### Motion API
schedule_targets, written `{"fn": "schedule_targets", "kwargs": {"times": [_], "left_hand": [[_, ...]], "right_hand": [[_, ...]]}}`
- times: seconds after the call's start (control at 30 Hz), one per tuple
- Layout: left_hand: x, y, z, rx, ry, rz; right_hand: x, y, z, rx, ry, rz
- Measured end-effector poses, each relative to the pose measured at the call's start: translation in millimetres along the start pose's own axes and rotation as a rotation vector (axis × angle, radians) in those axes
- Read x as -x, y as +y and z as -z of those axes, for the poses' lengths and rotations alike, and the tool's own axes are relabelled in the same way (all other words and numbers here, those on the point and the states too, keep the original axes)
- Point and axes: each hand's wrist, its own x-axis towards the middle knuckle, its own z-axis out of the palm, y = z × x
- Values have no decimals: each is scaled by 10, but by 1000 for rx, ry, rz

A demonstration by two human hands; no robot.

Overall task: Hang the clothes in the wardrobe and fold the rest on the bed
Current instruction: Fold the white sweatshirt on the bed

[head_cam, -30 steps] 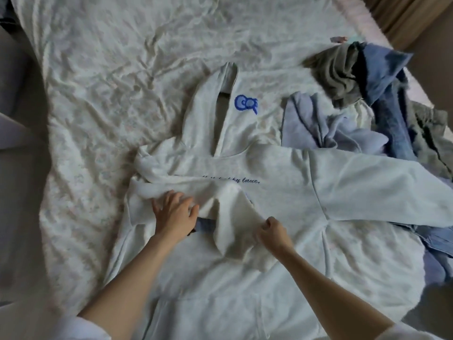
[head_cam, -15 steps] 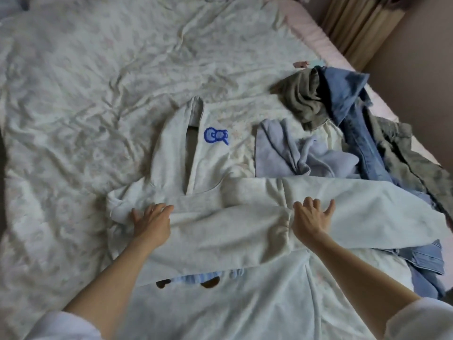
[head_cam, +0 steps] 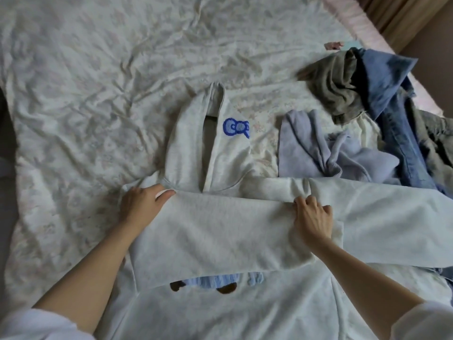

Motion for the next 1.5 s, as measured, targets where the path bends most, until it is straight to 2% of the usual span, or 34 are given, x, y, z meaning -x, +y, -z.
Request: {"fn": "schedule_targets", "kwargs": {"times": [0.07, 0.17, 0.23, 0.3, 0.37, 0.43, 0.57, 0.63, 0.7, 0.8, 0.87, 0.93, 1.03, 1.1, 1.2, 1.33, 1.4, 1.5], "left_hand": [[18, 38, 0, -99, 65, 1], [163, 108, -84, -112, 156, 93], [374, 146, -129, -121, 193, 105], [662, 218, -224, -151, 171, 57], [923, 280, -360, -186, 50, -35], [1055, 255, -467, -230, -124, -89], [867, -97, -600, -337, -355, 134], [678, -274, -645, -295, -417, 243], [519, -289, -569, -134, -352, 292], [431, -233, -404, 129, 43, 294], [439, -249, -319, 152, 168, 341], [377, -339, -291, 151, 151, 432], [198, -551, -304, 245, 49, 605], [85, -665, -285, 269, -6, 620], [-50, -719, -207, 286, 16, 608], [21, -598, -144, 277, 118, 573], [284, -479, -187, 91, 141, 390], [844, -234, -369, -101, 40, -6]], "right_hand": [[-29, -12, 35, -6, 54, -17], [6, -85, 78, -64, 135, 22], [144, -191, 77, -85, 155, 135], [357, -323, 23, -58, 95, 276], [556, -441, -105, 11, -81, 389], [643, -466, -286, 60, -207, 424], [593, -247, -468, 144, -291, 272], [545, -42, -454, 174, -317, 194], [531, 112, -409, 198, -333, 155], [606, 99, -344, 205, -325, 96], [648, -49, -310, 152, -265, 83], [639, -272, -290, 116, -209, 170], [627, -777, -319, 16, -204, 447], [682, -1161, -372, -27, -207, 644], [832, -1568, -496, -9, -257, 841], [974, -1672, -632, 54, -285, 884], [1006, -1631, -626, 53, -297, 980], [1005, -1469, -563, 19, -283, 1073]]}}
